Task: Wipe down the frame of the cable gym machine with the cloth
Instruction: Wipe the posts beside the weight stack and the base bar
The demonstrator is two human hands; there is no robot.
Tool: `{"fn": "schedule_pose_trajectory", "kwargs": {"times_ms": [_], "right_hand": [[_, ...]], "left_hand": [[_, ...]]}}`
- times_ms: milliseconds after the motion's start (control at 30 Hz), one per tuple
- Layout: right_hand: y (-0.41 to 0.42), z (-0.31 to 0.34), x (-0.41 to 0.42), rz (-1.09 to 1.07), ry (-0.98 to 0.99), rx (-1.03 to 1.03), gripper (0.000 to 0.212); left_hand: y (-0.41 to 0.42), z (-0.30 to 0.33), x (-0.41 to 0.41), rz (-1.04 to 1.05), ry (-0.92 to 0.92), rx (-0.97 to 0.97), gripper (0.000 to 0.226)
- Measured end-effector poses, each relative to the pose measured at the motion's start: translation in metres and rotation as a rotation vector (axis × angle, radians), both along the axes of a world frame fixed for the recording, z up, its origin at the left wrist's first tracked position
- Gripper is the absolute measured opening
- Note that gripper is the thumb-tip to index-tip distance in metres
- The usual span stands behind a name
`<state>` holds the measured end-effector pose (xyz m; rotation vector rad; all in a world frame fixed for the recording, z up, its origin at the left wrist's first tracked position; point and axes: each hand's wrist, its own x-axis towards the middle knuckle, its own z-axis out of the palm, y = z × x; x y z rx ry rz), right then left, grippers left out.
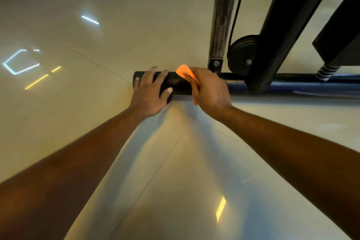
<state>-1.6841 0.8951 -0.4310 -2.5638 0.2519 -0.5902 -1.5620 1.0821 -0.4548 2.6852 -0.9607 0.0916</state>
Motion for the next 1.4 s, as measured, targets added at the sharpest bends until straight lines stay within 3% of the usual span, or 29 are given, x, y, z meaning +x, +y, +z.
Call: {"fn": "schedule_pose_trajectory", "kwargs": {"times_ms": [67,167,333,433,533,667,800,933,1100,1300,1400], "right_hand": [[0.001,-0.008,0.021,0.05,0.026,-0.124,0.04],[0.005,-0.034,0.047,0.02,0.098,-0.277,0.042],[0.017,-0.077,0.061,-0.059,-0.013,-0.296,0.049],[0.042,-0.077,0.08,-0.128,-0.013,-0.285,0.052],[0.071,-0.07,0.108,-0.038,0.02,-0.312,0.054],[0.069,-0.065,0.119,0.108,0.045,-0.375,0.051],[0.035,-0.065,0.087,0.031,0.059,-0.359,0.051],[0.076,-0.063,0.109,-0.087,0.085,-0.335,0.055],[0.113,-0.051,0.152,0.086,0.207,-0.395,0.061],[0.074,-0.059,0.099,0.013,0.131,-0.416,0.06],[0.093,-0.064,0.112,-0.036,0.109,-0.399,0.058]], "left_hand": [[0.001,-0.013,0.013,0.068,-0.034,0.023,0.065],[0.005,-0.033,0.025,0.177,0.057,0.019,0.066],[0.01,-0.046,0.029,0.233,0.077,-0.29,0.084],[0.006,-0.043,0.041,0.436,0.355,-0.615,0.08],[0.012,-0.039,0.056,0.588,0.484,-0.807,0.04],[0.03,-0.035,0.062,0.515,0.753,-1.027,0.05],[0.042,-0.025,0.067,0.467,0.914,-1.01,0.071],[0.051,-0.019,0.077,0.466,1.035,-0.99,0.09],[0.064,-0.017,0.09,0.456,1.199,-1.028,0.116],[0.068,-0.02,0.092,0.431,1.229,-1.047,0.117],[0.065,-0.022,0.09,0.435,1.204,-1.026,0.113]]}}
